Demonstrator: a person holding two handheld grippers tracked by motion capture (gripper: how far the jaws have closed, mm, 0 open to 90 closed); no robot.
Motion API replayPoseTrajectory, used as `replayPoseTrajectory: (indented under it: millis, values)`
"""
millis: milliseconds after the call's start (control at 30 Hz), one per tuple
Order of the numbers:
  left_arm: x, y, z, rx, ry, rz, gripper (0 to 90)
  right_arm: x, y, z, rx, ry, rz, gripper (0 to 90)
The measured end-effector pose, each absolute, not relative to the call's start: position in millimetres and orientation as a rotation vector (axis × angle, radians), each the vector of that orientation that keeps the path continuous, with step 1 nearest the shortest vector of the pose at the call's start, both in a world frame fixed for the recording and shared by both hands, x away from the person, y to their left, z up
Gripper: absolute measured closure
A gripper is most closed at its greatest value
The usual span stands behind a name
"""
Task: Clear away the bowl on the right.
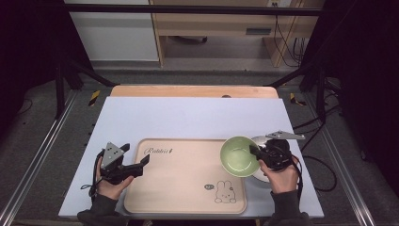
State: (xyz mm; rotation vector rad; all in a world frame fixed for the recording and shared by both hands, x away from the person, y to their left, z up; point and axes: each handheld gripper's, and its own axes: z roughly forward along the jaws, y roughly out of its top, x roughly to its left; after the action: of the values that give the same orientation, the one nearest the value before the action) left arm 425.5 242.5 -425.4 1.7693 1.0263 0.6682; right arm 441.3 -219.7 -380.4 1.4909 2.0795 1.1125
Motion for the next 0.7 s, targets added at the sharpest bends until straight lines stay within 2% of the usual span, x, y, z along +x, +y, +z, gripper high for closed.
replayPoseTrajectory:
  millis: [700]
  values:
    - [425.4,242.5,-425.7,1.772,1.025,0.669,15.1,449.4,-180.9,-377.2,1.404,2.171,1.148,82.4]
